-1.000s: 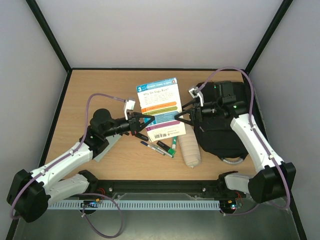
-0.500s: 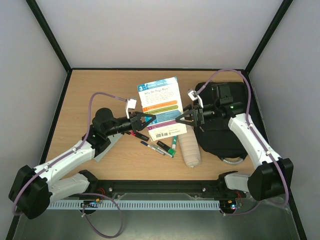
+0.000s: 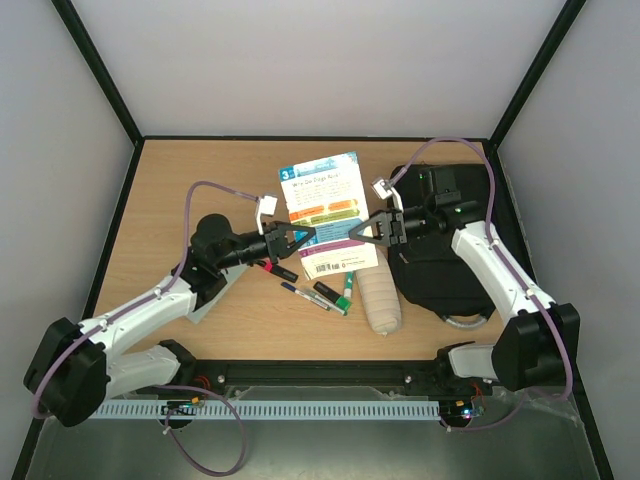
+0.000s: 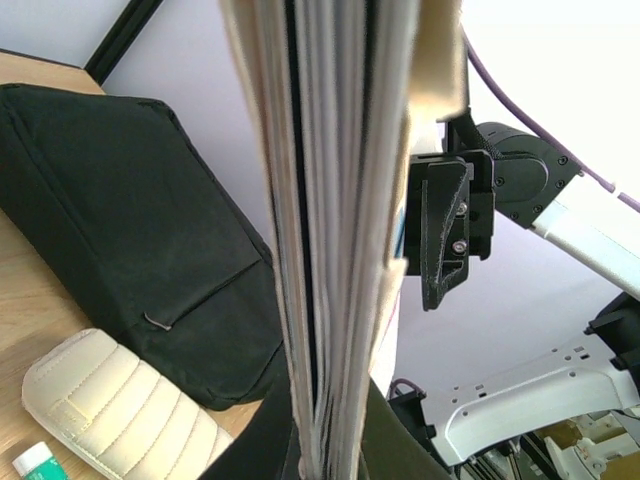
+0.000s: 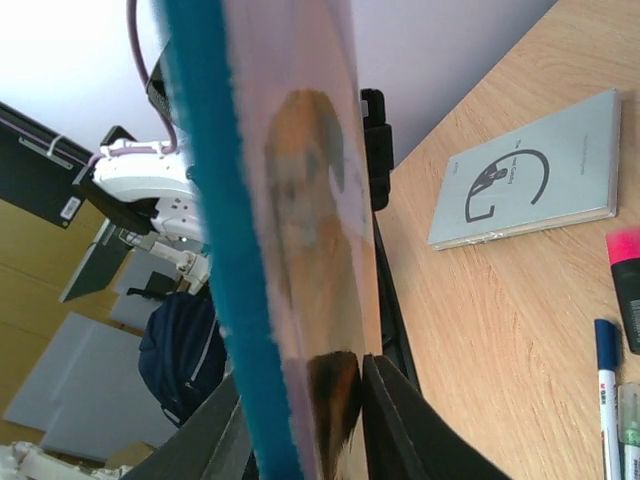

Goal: Pack the student bag
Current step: Pick up the book from the center of the board.

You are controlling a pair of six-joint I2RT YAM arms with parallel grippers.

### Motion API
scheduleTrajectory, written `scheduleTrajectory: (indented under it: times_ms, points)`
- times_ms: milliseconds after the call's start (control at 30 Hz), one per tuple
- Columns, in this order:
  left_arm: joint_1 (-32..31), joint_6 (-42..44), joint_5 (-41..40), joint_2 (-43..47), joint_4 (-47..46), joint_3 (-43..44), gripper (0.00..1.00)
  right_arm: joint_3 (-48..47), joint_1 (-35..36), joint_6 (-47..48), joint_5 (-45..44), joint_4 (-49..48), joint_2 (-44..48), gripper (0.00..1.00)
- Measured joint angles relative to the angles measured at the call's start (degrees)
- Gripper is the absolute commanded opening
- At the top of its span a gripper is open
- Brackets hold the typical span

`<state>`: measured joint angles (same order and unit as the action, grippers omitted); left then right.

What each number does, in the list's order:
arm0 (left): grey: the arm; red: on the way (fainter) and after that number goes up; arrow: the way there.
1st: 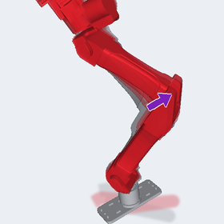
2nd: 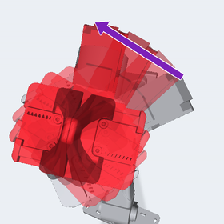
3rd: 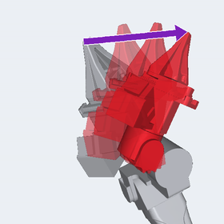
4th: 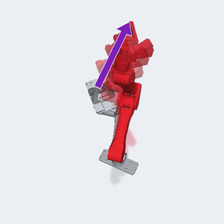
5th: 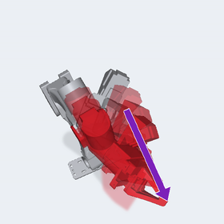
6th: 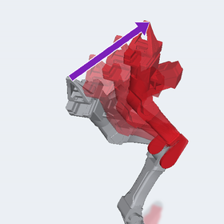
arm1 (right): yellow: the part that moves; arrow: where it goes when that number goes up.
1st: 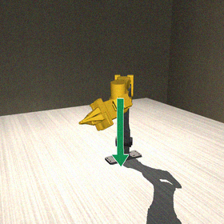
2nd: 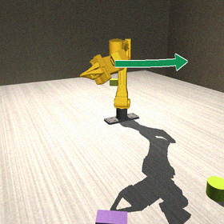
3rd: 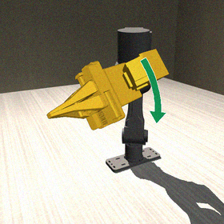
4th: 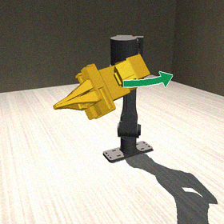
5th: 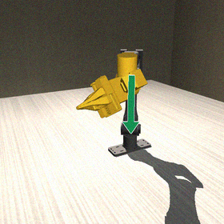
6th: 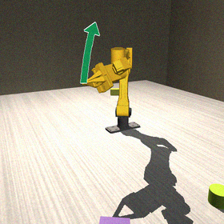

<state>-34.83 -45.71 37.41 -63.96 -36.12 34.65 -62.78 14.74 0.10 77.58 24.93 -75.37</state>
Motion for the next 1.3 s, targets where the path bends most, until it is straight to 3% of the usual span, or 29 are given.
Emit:
scheduleTrajectory:
  times_ms: [300,333,400,467,500,567,733,1033,1300]
  points:
    - [0.0,-0.2,0.0,-1.1,-0.9,0.1,0.06,0.3,0.0,-1.2,-2.6,-1.5,0.0,0.02]
    - [0.0,-0.2,0.0,-1.2,-0.9,0.1,0.12,0.3,0.0,-1.2,-3.1,-1.7,-0.1,0.01]
    - [0.0,0.2,-0.4,-1.2,-0.5,0.1,0.36,0.4,0.0,-1.6,-4.0,-1.9,-0.1,0.01]
    - [0.0,0.9,-1.5,-1.3,-0.2,0.3,0.72,0.4,0.0,-1.7,-4.7,-2.0,-0.1,0.01]
    - [0.0,1.5,-1.9,-1.5,0.2,0.4,0.81,0.4,-0.1,-1.6,-5.4,-2.1,-0.1,0.01]
    - [0.0,2.1,-3.2,-2.3,1.5,1.3,0.88,0.4,-0.2,-1.6,-8.4,-2.1,0.1,0.01]
    - [0.0,4.4,-7.1,-5.5,7.2,4.6,0.9,0.0,-4.3,-0.5,-17.9,-1.0,1.3,0.01]
    - [-2.2,5.7,-13.9,-22.7,19.0,17.7,0.76,-0.7,-22.6,2.3,-33.6,1.5,8.6,0.01]
    - [-8.5,5.7,-17.8,-45.0,28.3,40.3,0.7,8.5,-25.7,1.6,-46.2,0.4,25.7,0.01]
